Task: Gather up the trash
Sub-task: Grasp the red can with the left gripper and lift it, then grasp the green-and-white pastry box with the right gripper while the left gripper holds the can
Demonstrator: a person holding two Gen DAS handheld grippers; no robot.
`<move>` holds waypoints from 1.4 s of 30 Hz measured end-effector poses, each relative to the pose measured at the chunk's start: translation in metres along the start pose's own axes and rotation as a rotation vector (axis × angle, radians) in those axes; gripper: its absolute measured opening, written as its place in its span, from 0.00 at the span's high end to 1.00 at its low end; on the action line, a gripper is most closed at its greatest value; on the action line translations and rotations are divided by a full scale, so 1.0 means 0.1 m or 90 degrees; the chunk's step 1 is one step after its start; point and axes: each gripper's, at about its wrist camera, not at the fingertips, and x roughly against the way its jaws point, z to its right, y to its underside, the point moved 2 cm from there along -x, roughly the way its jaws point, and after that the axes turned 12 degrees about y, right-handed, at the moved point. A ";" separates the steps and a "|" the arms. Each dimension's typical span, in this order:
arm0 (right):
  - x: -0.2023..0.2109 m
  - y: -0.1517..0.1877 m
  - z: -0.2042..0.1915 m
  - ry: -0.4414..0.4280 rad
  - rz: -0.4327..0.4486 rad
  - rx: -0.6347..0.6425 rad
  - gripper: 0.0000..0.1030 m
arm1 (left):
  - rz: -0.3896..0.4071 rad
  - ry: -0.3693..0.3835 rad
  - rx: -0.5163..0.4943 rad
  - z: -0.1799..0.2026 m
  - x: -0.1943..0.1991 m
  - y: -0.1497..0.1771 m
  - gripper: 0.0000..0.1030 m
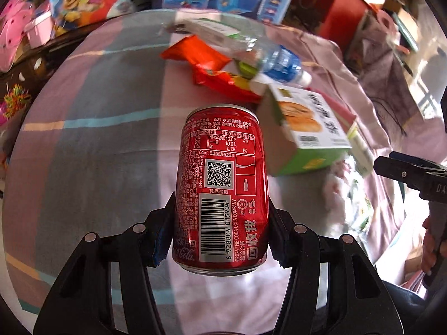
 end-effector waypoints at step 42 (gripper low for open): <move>-0.16 -0.14 -0.10 0.050 0.018 -0.081 0.15 | -0.014 0.061 0.015 -0.28 -0.24 -0.09 0.44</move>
